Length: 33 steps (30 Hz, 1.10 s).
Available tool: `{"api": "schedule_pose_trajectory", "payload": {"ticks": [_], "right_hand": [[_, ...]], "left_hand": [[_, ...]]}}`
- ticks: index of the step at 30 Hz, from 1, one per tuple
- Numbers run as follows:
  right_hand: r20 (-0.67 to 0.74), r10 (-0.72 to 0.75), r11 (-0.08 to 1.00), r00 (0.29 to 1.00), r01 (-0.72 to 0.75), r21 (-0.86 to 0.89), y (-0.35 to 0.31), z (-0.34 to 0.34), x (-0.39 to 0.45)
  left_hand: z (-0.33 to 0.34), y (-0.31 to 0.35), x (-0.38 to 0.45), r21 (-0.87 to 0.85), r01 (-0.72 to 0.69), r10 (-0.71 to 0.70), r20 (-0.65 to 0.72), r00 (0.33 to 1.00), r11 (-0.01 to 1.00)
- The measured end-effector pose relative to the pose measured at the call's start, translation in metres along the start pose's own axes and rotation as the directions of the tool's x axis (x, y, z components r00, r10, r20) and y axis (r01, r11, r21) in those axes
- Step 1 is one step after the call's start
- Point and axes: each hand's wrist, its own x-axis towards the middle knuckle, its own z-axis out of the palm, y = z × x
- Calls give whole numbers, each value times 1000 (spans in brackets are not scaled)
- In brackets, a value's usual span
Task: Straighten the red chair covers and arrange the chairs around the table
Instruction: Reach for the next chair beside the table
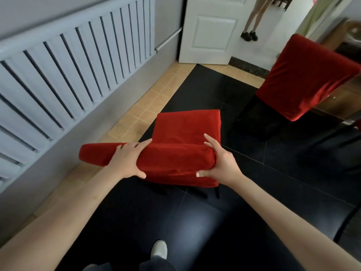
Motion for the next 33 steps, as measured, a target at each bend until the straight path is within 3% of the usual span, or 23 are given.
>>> {"api": "schedule_pose_trajectory", "payload": {"ticks": [5, 10, 19, 26, 33], "right_hand": [[-53, 69, 994, 996, -73, -85, 8, -17, -17], [-97, 171, 974, 981, -183, -134, 28, -39, -32], [-129, 254, 957, 959, -268, -111, 57, -40, -55], [-165, 374, 923, 913, -384, -31, 83, 1, -101], [-177, 405, 910, 897, -414, -19, 86, 12, -106]], "left_hand": [[-2, -8, 6, -36, 36, -37, -12, 999, 999], [0, 31, 22, -47, -61, 61, 7, 998, 997], [-2, 58, 40, 146, -150, 143, 52, 988, 978], [2, 84, 45, 278, -219, 199, 100, 975, 935], [3, 89, 44, 308, -191, 161, 122, 979, 932]]}}
